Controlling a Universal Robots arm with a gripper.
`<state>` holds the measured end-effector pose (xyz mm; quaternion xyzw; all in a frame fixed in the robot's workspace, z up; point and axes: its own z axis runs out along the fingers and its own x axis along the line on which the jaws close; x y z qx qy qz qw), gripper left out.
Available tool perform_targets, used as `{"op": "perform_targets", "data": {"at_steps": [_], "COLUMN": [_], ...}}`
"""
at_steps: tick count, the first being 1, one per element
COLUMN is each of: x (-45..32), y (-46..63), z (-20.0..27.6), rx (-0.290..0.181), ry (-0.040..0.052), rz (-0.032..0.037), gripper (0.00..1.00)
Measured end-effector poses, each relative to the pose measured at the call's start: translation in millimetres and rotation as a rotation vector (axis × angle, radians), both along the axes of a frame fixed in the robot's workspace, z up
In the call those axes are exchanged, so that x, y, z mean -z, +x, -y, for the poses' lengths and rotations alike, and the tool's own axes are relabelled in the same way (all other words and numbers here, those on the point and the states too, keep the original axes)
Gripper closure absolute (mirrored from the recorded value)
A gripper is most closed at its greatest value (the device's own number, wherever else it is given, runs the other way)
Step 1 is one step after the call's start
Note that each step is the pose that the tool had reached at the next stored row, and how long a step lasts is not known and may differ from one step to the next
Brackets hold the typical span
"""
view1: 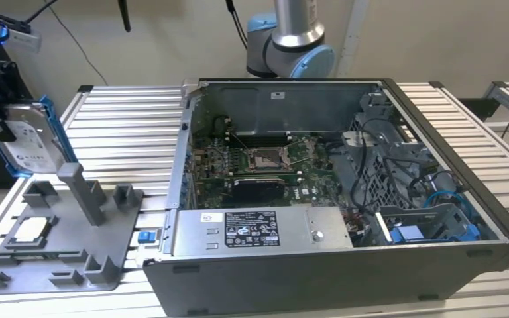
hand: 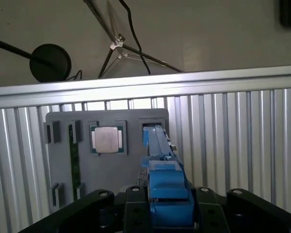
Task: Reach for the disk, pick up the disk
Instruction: 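Pick up the disk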
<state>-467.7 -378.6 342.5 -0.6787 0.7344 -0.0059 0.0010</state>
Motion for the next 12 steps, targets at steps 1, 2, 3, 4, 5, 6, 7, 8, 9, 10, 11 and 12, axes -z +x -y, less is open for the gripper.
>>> {"op": "perform_targets", "data": {"at_steps": [1,2,3,4,5,6,7,8,9,10,11,12], "x": [-0.7,-1.2,-2.0,-3.0,-4.1,-5.3,-6.9,-8.7,-10.6,-12.2,-13.4,-14.6], "y": [0.0,0.0,0.0,0.0,0.0,0.0,0.0,0.0,0.0,0.0,0.0,0.0], "z": [0.0,0.0,0.0,0.0,0.0,0.0,0.0,0.0,0.0,0.0,0.0,0.0], "rx": [-0.002,-0.002,-0.002,-0.002,-0.002,-0.002,-0.002,-0.002,-0.002,-0.002,-0.002,-0.003], "ry": [0.0,0.0001,-0.0001,0.0,0.0,0.0001,0.0,0.0,0.0,0.0,0.0001,0.0], "rz": [-0.0001,0.0001,-0.0001,-0.0001,-0.0001,0.0,0.0,-0.0001,-0.0002,-0.0002,0.0,0.0], "gripper": [1.0,1.0,1.0,1.0,1.0,1.0,1.0,1.0,1.0,1.0,1.0,1.0]}}
